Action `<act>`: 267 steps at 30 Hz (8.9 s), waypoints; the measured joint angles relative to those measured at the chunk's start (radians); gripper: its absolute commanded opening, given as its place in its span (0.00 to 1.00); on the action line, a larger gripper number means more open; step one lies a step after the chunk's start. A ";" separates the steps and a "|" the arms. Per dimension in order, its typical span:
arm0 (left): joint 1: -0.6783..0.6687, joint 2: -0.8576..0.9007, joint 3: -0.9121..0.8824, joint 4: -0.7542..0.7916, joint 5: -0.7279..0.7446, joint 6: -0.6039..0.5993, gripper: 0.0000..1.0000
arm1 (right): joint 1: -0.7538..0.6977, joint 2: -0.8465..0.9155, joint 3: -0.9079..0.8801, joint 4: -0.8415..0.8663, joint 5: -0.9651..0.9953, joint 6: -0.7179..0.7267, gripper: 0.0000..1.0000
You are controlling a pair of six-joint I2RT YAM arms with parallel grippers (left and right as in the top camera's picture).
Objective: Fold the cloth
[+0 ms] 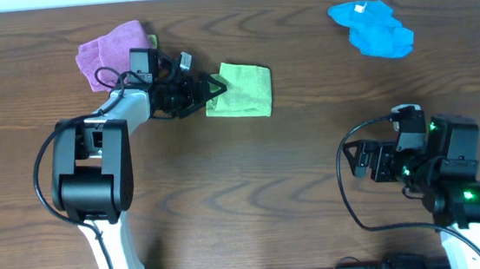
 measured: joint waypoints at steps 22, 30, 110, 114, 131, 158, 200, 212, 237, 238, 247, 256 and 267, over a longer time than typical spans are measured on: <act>-0.089 0.002 0.000 0.052 -0.141 0.037 0.06 | 0.000 0.000 0.000 0.008 0.000 0.000 0.99; -0.090 0.002 0.000 0.056 -0.170 0.034 0.06 | 0.000 0.000 0.000 0.008 0.000 0.000 0.99; 0.307 0.002 0.703 -0.687 -0.305 0.476 0.06 | 0.000 0.119 0.000 0.138 0.000 0.004 0.99; 0.307 0.002 0.703 -0.665 -0.275 0.481 0.06 | 0.000 0.119 0.000 0.138 0.001 0.010 0.99; 0.304 -0.033 0.715 -0.679 -0.291 0.483 0.06 | 0.000 0.119 0.000 0.137 0.000 0.011 0.99; 0.373 -0.056 0.473 -0.523 -0.256 0.520 0.06 | 0.000 0.119 0.000 0.133 -0.015 0.023 0.99; 0.448 -0.297 0.506 -0.389 -0.508 0.406 0.97 | 0.000 0.119 0.000 0.156 -0.068 0.024 0.99; 0.525 -0.526 0.493 -0.787 -0.399 0.443 0.79 | 0.000 0.090 0.030 0.071 0.077 0.034 0.99; 0.549 -1.333 -0.109 -0.845 -0.356 0.444 0.95 | 0.005 -0.333 0.247 -0.121 0.505 0.007 0.99; 0.549 -1.331 -0.109 -0.848 -0.356 0.435 0.95 | 0.014 -0.333 0.247 -0.121 0.513 0.007 0.99; 0.549 -1.328 -0.111 -0.849 -0.356 0.366 0.95 | 0.044 -0.333 0.247 -0.119 0.575 0.007 0.99; 0.549 -1.328 -0.111 -0.850 -0.356 0.349 0.95 | 0.044 -0.333 0.247 -0.159 0.589 0.007 0.99; 0.549 -1.328 -0.111 -0.957 -0.341 0.347 0.95 | 0.044 -0.333 0.247 -0.295 0.589 0.007 0.99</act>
